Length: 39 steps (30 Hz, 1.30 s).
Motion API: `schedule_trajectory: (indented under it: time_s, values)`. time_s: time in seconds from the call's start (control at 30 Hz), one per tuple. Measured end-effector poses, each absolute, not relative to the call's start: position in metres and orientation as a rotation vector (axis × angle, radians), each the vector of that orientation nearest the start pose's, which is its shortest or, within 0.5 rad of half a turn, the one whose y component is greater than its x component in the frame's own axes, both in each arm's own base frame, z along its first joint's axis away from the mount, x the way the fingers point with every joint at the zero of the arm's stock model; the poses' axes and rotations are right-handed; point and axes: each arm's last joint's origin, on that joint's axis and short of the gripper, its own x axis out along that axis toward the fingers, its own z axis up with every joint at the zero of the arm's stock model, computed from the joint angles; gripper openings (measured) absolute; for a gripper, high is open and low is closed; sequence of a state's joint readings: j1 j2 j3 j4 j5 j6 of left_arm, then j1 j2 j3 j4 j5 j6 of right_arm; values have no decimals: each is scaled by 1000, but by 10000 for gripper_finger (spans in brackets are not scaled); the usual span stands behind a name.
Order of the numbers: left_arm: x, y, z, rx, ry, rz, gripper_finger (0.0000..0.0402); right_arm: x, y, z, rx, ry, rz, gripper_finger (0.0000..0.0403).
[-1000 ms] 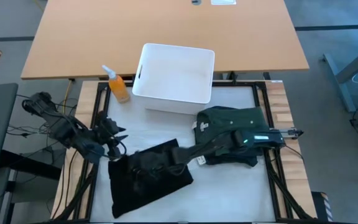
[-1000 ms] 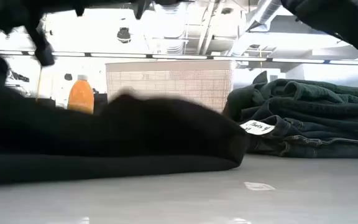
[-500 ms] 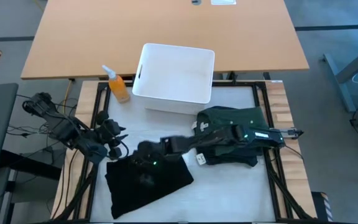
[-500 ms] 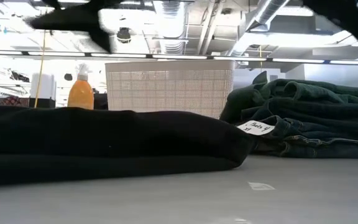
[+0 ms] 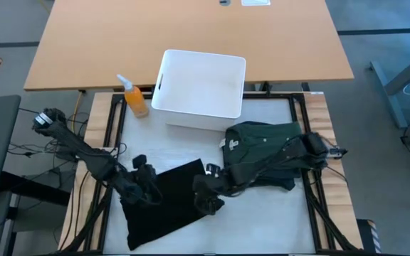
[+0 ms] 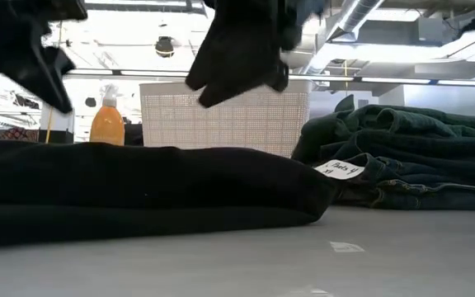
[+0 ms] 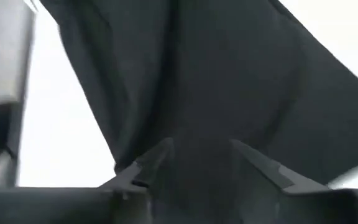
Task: Fold laundry
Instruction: Fold the black shirt from the white laundry organizer
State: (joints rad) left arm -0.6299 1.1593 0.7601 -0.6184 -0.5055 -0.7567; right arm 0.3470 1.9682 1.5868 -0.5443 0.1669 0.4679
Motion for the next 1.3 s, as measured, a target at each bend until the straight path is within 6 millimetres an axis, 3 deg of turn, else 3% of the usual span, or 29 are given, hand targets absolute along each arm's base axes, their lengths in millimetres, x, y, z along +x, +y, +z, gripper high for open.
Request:
schedule_trajectory:
  time_s: [0.2, 0.4, 0.63, 0.77, 0.9, 1.07, 1.3]
  values:
    - [197, -122, 189, -248, 881, 131, 114, 396, 133, 189, 293, 605, 5, 107]
    - [214, -137, 162, -305, 944, 53, 114, 404, 118, 153, 276, 576, -42, 15]
    - [219, -148, 151, -468, 1061, -61, 114, 407, 109, 138, 276, 612, -78, 38]
    - [218, -152, 164, -502, 1059, -97, 114, 409, 104, 133, 296, 622, -110, 21]
    - [222, -156, 180, -510, 1016, -108, 114, 412, 102, 112, 297, 643, -141, 11]
    - [220, -164, 182, -536, 1020, -99, 114, 414, 99, 92, 309, 675, -169, 21]
    - [211, -180, 174, -593, 1076, -86, 114, 413, 94, 101, 290, 678, -163, 18]
